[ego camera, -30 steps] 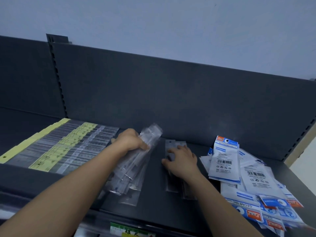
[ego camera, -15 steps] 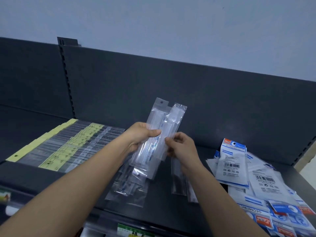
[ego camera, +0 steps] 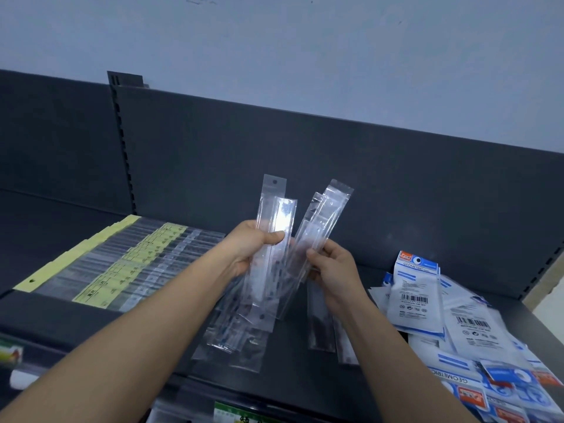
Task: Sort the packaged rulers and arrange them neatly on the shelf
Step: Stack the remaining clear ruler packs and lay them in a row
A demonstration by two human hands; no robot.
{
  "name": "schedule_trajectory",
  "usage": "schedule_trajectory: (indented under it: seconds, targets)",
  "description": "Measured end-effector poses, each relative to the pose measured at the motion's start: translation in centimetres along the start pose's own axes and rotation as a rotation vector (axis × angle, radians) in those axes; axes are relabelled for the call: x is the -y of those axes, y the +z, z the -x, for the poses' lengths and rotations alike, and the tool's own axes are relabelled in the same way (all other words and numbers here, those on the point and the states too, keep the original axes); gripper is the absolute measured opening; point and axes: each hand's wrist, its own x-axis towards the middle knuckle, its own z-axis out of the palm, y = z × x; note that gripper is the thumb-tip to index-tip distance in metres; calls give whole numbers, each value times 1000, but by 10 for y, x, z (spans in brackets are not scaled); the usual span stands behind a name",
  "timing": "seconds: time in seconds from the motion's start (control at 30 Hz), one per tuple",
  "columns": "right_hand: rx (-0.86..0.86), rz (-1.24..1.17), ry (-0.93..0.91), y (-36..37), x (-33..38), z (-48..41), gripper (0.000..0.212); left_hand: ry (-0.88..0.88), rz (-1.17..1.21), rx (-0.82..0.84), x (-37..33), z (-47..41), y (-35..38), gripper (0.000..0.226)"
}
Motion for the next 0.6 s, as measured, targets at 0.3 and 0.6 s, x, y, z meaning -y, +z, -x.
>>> schedule_trajectory:
  seconds: [0.3,0.6]
  targets:
    - [-68,-17,-57,-4,-1,3,14,118,-42,4,7,3,13,12]
    - [-112,-13,-86,-11,5,11,20,60,26,-101,1,2,12,16]
